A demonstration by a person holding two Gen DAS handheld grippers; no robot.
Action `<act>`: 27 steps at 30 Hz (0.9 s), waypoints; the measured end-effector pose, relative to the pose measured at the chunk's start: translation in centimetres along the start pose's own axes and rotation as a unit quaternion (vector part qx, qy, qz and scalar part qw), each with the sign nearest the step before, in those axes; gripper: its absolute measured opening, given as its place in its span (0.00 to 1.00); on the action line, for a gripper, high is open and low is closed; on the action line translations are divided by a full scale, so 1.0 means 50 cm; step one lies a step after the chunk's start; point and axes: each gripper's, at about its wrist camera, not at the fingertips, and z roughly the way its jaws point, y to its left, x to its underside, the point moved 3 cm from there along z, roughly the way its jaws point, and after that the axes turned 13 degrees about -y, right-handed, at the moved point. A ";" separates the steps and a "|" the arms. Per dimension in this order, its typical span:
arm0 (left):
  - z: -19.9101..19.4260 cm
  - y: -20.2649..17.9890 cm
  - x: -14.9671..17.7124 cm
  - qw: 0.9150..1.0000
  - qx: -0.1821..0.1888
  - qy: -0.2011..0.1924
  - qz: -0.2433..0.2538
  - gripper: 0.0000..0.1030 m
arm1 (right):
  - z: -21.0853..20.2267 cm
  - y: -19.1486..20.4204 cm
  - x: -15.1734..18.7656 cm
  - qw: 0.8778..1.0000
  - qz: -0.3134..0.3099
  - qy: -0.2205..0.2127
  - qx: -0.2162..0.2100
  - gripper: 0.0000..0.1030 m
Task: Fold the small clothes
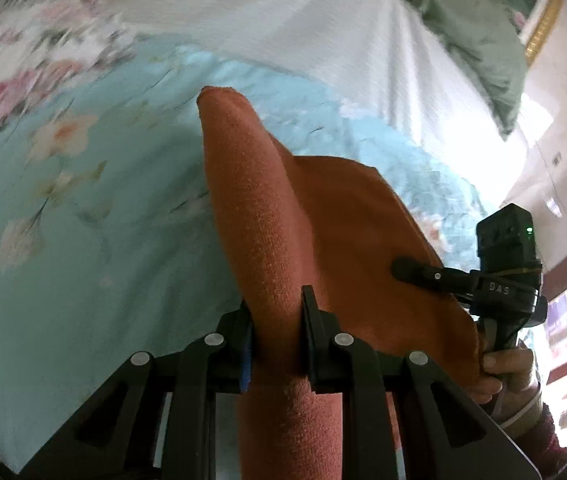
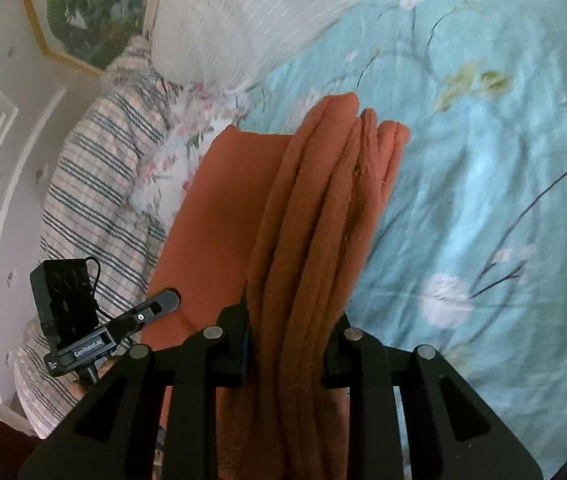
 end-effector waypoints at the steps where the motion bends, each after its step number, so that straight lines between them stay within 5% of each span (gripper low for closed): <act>1: 0.008 0.017 0.013 1.000 -0.008 0.008 -0.007 0.20 | 0.010 -0.002 0.007 1.000 -0.002 0.002 0.009 0.25; 3: 0.035 0.045 0.039 0.999 -0.030 0.027 -0.016 0.26 | 0.022 -0.014 0.018 0.999 -0.007 0.001 0.041 0.28; 5: 0.041 0.061 0.053 0.999 -0.042 0.024 -0.025 0.50 | 0.021 -0.025 0.024 0.999 0.006 -0.001 0.049 0.33; 7: 0.037 0.064 0.053 0.998 -0.052 0.017 -0.028 0.57 | 0.010 -0.029 0.025 0.998 0.006 -0.005 0.065 0.41; 13: -0.030 0.054 0.038 0.996 -0.078 -0.030 -0.002 0.53 | -0.051 0.009 -0.003 0.991 -0.033 -0.054 0.119 0.51; 17: -0.087 0.025 0.027 0.997 -0.038 -0.067 0.020 0.49 | -0.071 0.058 -0.033 0.986 -0.085 -0.091 0.115 0.52; 27: -0.078 -0.030 0.051 0.997 0.007 -0.052 0.052 0.45 | 0.031 0.036 -0.082 0.985 -0.090 -0.057 0.135 0.42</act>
